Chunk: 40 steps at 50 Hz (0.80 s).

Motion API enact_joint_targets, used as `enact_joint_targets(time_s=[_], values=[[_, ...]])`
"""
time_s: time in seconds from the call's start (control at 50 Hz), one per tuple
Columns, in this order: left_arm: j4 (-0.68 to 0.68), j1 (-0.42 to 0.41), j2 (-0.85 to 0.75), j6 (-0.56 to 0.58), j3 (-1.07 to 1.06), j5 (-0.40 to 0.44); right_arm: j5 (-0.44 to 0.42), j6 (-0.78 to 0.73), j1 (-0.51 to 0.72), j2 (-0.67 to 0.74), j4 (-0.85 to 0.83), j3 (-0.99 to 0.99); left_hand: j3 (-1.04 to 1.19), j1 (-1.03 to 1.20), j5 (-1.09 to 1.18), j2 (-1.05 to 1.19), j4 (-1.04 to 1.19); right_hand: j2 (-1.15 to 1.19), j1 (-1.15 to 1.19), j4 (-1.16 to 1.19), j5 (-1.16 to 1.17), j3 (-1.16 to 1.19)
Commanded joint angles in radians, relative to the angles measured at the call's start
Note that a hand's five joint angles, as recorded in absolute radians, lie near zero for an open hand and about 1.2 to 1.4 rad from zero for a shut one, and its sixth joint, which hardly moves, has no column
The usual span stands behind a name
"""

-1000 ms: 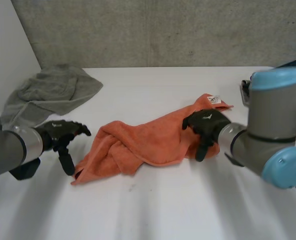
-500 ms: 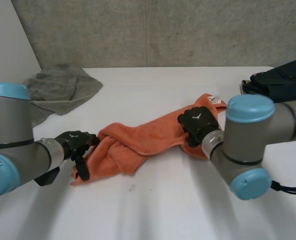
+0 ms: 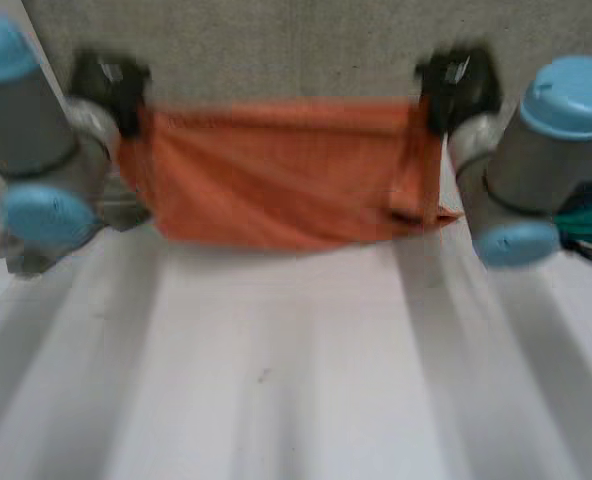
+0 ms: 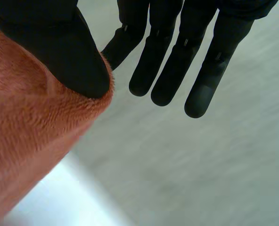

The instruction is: Fold the laundry.

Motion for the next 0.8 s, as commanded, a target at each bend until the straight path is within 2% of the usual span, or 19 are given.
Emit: enact_joint_targets(time_s=[0.02,0.12,0.2,0.32,0.42,0.44,0.54,0.68,0.8], values=[[0.204,0.018,0.034,-0.018,0.169,0.027,0.06,0.05,-0.009,0.016,-0.362,-0.177,0.209,0.295,0.255,0.203,0.199,0.215,0.261,0.199,0.215,0.207],[0.239,0.019,0.048,-0.021,0.085,0.035,0.026,0.055,0.004,-0.01,-0.325,-0.163,0.209,0.295,0.255,0.203,0.199,0.215,0.261,0.199,0.215,0.207],[0.244,0.031,0.066,-0.02,-0.066,0.041,-0.006,0.055,0.005,-0.035,-0.213,-0.097,0.209,0.295,0.255,0.203,0.199,0.215,0.261,0.199,0.215,0.207],[0.255,0.045,0.051,-0.027,-0.319,0.073,-0.067,0.055,0.004,-0.042,-0.02,0.088,0.209,0.295,0.255,0.203,0.199,0.215,0.261,0.199,0.215,0.207],[0.243,0.042,0.005,-0.018,-0.488,0.086,-0.118,0.051,0.002,-0.044,0.045,0.263,0.209,0.295,0.255,0.203,0.199,0.215,0.261,0.199,0.215,0.207],[0.239,0.042,-0.004,-0.015,-0.511,0.086,-0.126,0.05,0.001,-0.042,0.046,0.288,0.143,0.228,0.189,0.137,0.132,0.215,0.261,0.199,0.215,0.207],[0.163,0.044,-0.024,0.054,-0.583,0.08,-0.153,0.007,0.005,-0.044,0.035,0.401,-0.833,-0.748,-0.787,-0.839,-0.844,0.215,0.261,0.199,0.215,0.207],[0.0,0.076,0.082,0.079,-0.581,0.086,-0.144,-0.077,0.017,-0.056,0.038,0.437,-0.88,-0.794,-0.834,-0.886,-0.89,0.215,0.261,0.199,0.215,0.207],[-0.014,0.122,0.148,0.06,-0.574,0.135,-0.132,-0.079,0.02,-0.088,0.043,0.443,-0.804,-0.718,-0.758,-0.81,-0.814,0.215,0.261,0.199,0.215,0.207]])
